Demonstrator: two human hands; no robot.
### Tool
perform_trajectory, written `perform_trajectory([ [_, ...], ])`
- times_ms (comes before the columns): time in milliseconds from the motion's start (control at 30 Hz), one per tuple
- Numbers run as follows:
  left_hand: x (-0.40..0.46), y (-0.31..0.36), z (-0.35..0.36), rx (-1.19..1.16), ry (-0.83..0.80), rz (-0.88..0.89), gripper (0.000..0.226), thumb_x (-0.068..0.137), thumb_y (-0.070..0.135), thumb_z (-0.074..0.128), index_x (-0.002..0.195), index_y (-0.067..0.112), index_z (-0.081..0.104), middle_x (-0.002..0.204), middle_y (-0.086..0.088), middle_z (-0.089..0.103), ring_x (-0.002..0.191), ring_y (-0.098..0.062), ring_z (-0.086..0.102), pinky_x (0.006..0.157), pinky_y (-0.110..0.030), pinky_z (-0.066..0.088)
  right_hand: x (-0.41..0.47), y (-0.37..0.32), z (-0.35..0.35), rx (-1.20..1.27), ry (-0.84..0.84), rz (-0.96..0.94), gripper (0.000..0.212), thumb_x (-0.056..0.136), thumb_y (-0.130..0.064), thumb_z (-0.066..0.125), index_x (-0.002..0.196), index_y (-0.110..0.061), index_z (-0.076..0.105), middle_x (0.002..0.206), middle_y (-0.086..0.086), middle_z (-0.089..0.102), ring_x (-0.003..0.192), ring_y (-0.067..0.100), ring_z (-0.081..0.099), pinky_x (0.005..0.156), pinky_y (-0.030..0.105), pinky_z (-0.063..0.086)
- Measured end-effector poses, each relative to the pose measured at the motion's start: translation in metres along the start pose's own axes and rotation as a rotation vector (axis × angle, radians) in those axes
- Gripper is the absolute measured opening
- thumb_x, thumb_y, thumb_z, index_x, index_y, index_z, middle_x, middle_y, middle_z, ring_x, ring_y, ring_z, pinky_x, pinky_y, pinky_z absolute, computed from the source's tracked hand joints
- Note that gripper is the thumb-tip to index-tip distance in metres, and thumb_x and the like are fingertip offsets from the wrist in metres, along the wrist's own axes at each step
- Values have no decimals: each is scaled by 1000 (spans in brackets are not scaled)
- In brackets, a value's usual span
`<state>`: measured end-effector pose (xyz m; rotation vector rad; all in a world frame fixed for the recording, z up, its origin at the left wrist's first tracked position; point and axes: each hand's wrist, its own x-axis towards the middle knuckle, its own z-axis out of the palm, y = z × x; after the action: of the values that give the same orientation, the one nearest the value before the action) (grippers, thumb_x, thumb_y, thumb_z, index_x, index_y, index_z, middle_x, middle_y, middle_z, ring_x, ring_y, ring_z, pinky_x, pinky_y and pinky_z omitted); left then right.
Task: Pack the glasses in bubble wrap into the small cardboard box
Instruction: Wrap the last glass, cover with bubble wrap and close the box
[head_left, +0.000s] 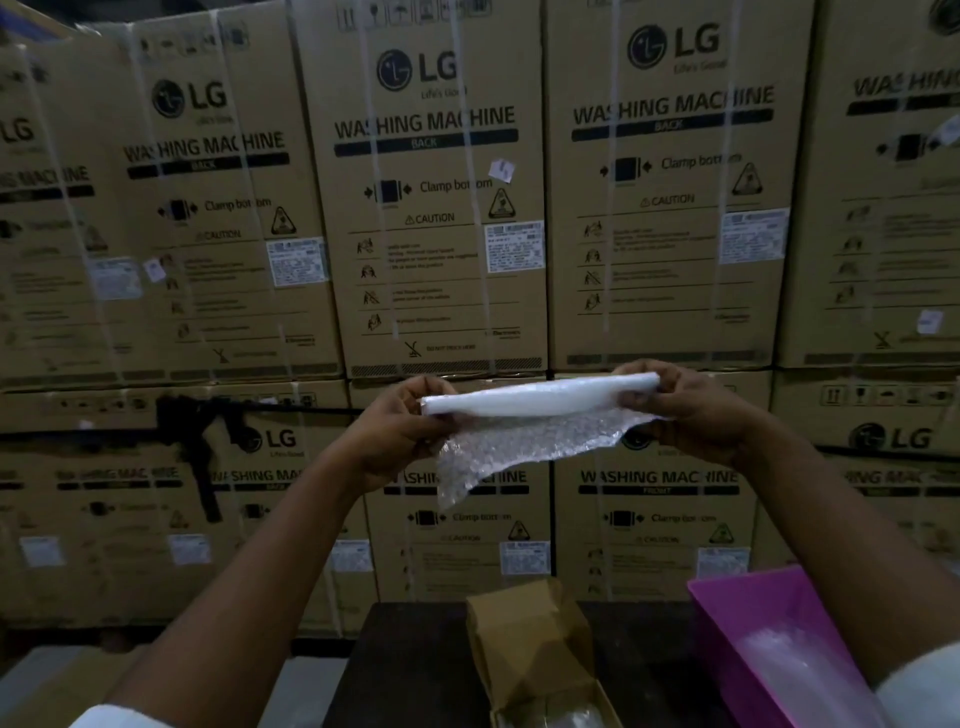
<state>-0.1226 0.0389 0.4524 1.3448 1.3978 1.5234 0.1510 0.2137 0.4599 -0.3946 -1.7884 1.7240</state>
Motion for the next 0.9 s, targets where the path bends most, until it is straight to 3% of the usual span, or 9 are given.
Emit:
perform_trajectory([
  [133,-1,2,0,-75,43,-20,26,92,-8,48,81,11,62,96,-10,67,82,-22,64,65,-26,56,2,4,-2,116,-14,25,24,92,9,39,97,-1,60,95,13,67,84,20,69,70,24,59],
  [267,-7,-2,-5,-325,-160,-111,15,93,16,52,103,13,62,108,-19,63,86,-26,67,65,-28,59,6,11,-1,199,39,17,27,92,14,36,84,0,57,86,15,62,69,16,68,61,20,57],
  [333,-11,-2,-2,-437,-162,-161,30,85,27,59,110,11,58,89,-15,60,68,-20,68,53,-24,55,6,12,0,196,50,30,28,91,15,36,79,-1,56,87,16,62,69,18,68,59,19,57],
  [400,-11,-5,3,-370,-103,-182,41,94,40,48,119,9,54,70,-5,61,51,-11,59,48,-20,50,5,13,1,164,44,46,29,91,15,36,76,-1,55,89,18,61,70,21,67,55,19,56],
  [500,-9,-8,10,-214,-88,-252,47,82,29,64,125,12,56,106,-8,64,76,-15,63,68,-26,57,7,13,2,117,34,76,29,92,14,34,77,-1,54,94,19,60,66,20,69,53,17,55],
  [600,-4,-8,12,-101,-25,-279,38,79,10,70,116,12,62,118,-15,62,85,-23,64,67,-29,57,7,14,0,164,-12,84,13,87,2,45,88,2,58,105,22,59,77,23,68,58,20,55],
  [733,-1,-10,12,21,116,-166,44,67,10,75,109,9,62,111,-20,65,74,-22,65,56,-27,56,7,19,-12,200,-145,141,69,65,-25,79,127,-6,57,133,25,51,115,36,56,85,34,58],
  [833,0,-9,12,96,140,-127,51,62,13,77,111,8,62,109,-17,66,86,-25,68,70,-32,58,11,20,-8,16,-47,166,76,67,-6,80,135,-23,49,132,22,47,106,35,62,77,34,60],
  [900,-1,-5,11,84,88,-155,55,61,10,78,114,4,62,109,-18,68,98,-30,67,87,-39,56,12,17,-3,-11,39,166,75,67,5,71,134,-20,49,128,21,49,99,33,65,70,31,61],
])
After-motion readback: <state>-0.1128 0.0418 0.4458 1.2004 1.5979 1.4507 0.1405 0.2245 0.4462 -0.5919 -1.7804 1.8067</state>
